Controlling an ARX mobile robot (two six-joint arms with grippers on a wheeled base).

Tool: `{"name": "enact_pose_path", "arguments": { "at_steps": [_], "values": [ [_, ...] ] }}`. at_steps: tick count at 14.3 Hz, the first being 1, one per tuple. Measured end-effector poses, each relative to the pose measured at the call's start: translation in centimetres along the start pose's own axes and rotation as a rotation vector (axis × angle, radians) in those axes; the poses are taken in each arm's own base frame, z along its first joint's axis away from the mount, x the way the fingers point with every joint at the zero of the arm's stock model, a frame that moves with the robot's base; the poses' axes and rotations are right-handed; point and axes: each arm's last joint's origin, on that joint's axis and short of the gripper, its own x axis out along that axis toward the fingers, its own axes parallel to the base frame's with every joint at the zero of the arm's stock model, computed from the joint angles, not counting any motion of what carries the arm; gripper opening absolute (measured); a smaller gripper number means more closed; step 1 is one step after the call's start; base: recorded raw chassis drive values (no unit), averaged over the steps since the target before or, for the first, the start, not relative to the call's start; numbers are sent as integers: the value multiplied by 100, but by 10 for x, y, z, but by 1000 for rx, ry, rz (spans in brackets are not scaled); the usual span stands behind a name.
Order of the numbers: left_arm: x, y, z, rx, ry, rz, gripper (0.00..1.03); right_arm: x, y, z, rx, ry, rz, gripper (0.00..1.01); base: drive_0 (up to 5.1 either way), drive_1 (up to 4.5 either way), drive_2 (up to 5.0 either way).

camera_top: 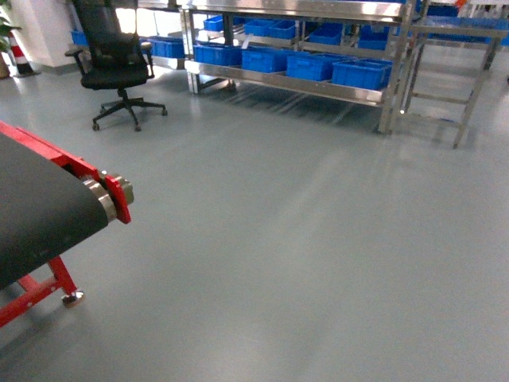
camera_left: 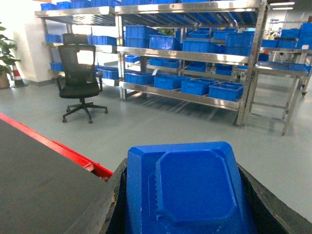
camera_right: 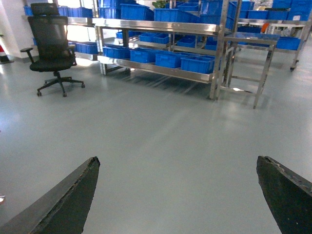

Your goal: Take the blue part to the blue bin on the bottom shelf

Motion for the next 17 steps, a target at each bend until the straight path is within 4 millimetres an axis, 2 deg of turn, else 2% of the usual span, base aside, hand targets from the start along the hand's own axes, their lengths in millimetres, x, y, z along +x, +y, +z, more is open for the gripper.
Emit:
{"name": "enact_pose_path", "arguments": {
  "at_steps": [17],
  "values": [
    [0,0,0,0,0,0,44,0,0,0,0,0,0,98,-145,-145,-145]
  ]
}}
